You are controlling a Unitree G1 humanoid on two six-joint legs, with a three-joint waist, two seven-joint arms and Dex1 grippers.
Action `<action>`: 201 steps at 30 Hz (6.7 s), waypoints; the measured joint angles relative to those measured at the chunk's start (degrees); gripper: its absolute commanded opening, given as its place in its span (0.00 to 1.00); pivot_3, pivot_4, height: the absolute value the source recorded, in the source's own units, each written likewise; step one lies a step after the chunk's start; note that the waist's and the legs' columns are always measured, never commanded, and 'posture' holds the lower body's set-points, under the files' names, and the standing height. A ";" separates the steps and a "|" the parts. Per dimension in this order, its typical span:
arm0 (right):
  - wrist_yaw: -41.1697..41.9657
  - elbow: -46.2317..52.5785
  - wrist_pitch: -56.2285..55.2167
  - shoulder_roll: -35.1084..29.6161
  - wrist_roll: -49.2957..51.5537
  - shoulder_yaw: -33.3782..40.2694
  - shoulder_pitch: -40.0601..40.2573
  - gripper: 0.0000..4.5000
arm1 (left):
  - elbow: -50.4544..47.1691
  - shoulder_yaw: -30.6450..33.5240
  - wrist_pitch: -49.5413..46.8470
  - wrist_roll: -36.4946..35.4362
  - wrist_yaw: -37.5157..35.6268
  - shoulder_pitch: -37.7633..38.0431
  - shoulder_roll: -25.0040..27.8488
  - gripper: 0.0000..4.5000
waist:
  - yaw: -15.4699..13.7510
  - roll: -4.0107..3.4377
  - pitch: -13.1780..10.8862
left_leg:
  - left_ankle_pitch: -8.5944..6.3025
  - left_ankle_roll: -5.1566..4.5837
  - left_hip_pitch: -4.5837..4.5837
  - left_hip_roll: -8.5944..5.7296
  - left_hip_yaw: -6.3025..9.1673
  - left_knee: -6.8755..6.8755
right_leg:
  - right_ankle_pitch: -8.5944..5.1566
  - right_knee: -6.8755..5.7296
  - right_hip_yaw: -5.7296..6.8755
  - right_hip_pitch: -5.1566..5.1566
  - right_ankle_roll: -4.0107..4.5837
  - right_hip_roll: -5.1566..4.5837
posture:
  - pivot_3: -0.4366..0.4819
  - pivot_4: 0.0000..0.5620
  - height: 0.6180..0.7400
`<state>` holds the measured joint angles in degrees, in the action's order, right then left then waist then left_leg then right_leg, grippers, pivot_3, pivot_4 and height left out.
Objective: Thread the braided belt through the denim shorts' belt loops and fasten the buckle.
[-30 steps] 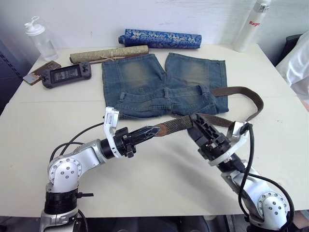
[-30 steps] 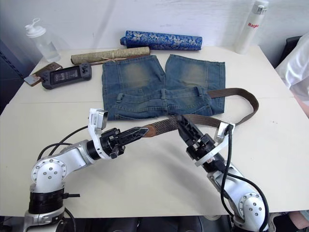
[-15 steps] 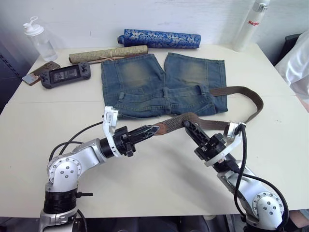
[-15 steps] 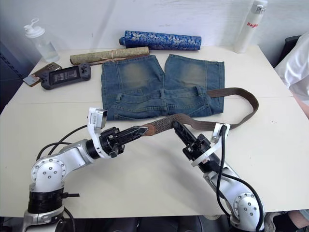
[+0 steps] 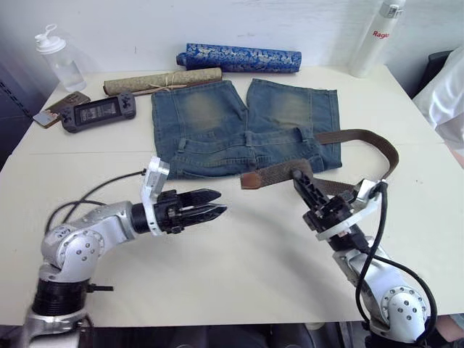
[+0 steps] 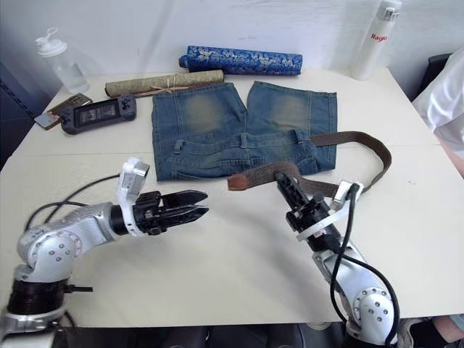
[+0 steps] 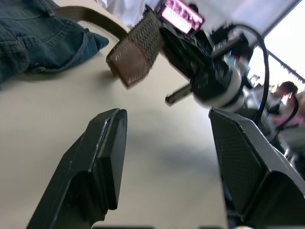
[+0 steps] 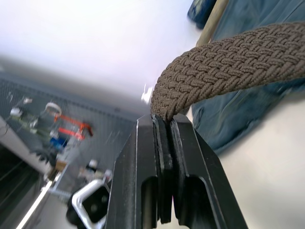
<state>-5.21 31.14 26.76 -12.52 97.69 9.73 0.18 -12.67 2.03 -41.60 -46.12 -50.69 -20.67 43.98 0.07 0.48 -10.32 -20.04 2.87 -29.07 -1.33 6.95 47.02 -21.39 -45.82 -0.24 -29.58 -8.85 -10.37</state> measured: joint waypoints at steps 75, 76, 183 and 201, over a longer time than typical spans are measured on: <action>-6.35 -14.19 11.60 -22.38 10.66 7.36 -7.68 0.00 | -15.92 17.23 6.60 -3.93 -1.07 18.27 8.22 0.62 | 0.25 -0.12 -0.02 | 0.08 -0.33 0.05 0.02 0.18 -0.40 | 0.11 -0.10 0.08 -0.07 -0.41 0.00 | 0.48 0.27 0.22; -6.49 -14.82 12.25 -22.38 10.15 6.66 -8.24 0.00 | -15.94 16.76 6.45 -3.91 -0.66 17.97 7.69 0.62 | 0.24 -0.12 -0.02 | 0.08 -0.34 0.05 0.03 0.19 -0.40 | 0.11 -0.10 0.08 -0.07 -0.41 0.01 | 0.48 0.27 0.22; -29.43 -18.17 25.09 20.27 14.38 19.26 -12.08 0.00 | 21.48 -19.28 81.72 76.54 31.11 -7.29 -5.52 0.62 | 3.39 -0.20 0.19 | 0.19 -0.62 -0.02 0.02 0.28 -0.41 | -0.10 -1.38 -0.06 -0.92 -0.42 0.13 | 0.48 0.27 0.22; -29.23 -19.80 28.26 20.01 14.38 14.88 -12.48 0.00 | 5.12 -8.74 28.62 23.14 -2.69 -2.53 -3.65 0.62 | 3.29 -0.23 0.16 | 0.19 -0.63 -0.07 0.03 0.31 -0.38 | -0.16 -1.42 -0.03 -0.93 -0.34 0.13 | 0.48 0.27 0.22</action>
<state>-34.44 11.34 55.02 7.49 112.07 24.60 -12.30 -7.55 -6.72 -12.97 -22.98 -53.38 -23.20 40.33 3.36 0.25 -10.15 -19.85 2.24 -29.14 -1.30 7.25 46.63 -21.55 -47.24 -0.27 -30.51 -9.18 -10.24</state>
